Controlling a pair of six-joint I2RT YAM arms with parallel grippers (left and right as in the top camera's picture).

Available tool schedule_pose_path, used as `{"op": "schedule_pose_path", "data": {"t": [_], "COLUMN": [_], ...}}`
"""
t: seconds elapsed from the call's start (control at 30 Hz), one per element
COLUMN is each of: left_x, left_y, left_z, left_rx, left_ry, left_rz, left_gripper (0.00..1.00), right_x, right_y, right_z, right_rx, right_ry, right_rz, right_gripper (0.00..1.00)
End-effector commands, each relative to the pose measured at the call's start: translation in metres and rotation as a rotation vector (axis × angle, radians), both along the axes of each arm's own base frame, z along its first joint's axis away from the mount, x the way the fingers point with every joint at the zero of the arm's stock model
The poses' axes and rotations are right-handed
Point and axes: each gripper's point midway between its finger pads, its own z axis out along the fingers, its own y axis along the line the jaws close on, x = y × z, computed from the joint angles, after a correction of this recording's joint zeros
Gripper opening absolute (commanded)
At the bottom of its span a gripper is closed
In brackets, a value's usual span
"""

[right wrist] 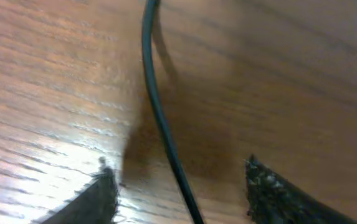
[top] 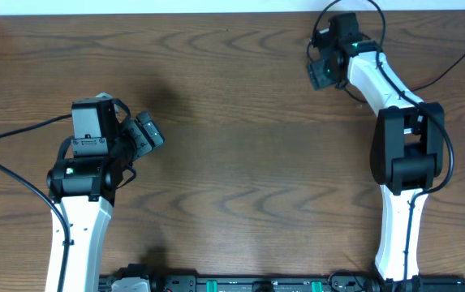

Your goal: Untangle cables

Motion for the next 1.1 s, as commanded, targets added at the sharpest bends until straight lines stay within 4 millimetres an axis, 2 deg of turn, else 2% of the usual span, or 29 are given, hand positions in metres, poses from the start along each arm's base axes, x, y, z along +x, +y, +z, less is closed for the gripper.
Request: {"op": "schedule_pose_path", "data": {"t": [0.0,0.03,0.1,0.17,0.23,0.27,0.4,0.5,0.63,0.7,0.8,0.87,0.93,1.07], "left_x": [0.0,0.0,0.0,0.0,0.0,0.0,0.0,0.0,0.0,0.0,0.0,0.0,0.0,0.0], "left_y": [0.004,0.004,0.004,0.004,0.004,0.004,0.004,0.004,0.004,0.004,0.004,0.004,0.004,0.004], "left_z": [0.003,0.003,0.003,0.003,0.003,0.003,0.003,0.003,0.003,0.003,0.003,0.003,0.003,0.003], "left_rx": [0.008,0.008,0.008,0.008,0.008,0.008,0.008,0.008,0.008,0.008,0.008,0.008,0.008,0.008], "left_ry": [-0.007,-0.007,-0.007,-0.007,-0.006,-0.007,-0.007,-0.007,-0.007,-0.007,-0.006,-0.007,-0.007,-0.007], "left_rz": [0.015,0.015,0.015,0.015,0.016,0.015,0.015,0.015,0.015,0.015,0.015,0.015,0.016,0.015], "left_gripper": [0.98,0.98,0.98,0.98,0.98,0.98,0.98,0.98,0.98,0.98,0.98,0.98,0.98,0.98], "right_x": [-0.009,-0.007,0.005,0.025,0.05,0.067,0.104,0.111,0.1,0.092,0.087,0.09,0.098,0.113], "right_y": [-0.007,-0.008,-0.006,-0.003,0.002,0.008,0.034,0.06,0.083,0.087,0.08,0.064,0.042,-0.017], "right_z": [-0.015,-0.011,0.004,0.034,0.074,0.104,0.199,0.278,0.349,0.375,0.398,0.402,0.393,0.348], "right_rx": [-0.018,-0.016,-0.008,0.007,0.032,0.064,0.231,0.429,0.625,0.684,0.717,0.683,0.621,0.387], "right_ry": [0.036,0.026,-0.023,-0.118,-0.245,-0.338,-0.59,-0.742,-0.842,-0.871,-0.899,-0.924,-0.919,-0.858], "right_rz": [-0.005,-0.007,-0.008,-0.011,-0.007,0.005,0.04,0.097,0.197,0.248,0.255,0.23,0.168,0.036], "right_gripper": [0.14,0.02,0.01,0.01,0.01,0.01,0.01,0.01,0.01,0.01,0.01,0.01,0.01,0.01]}}
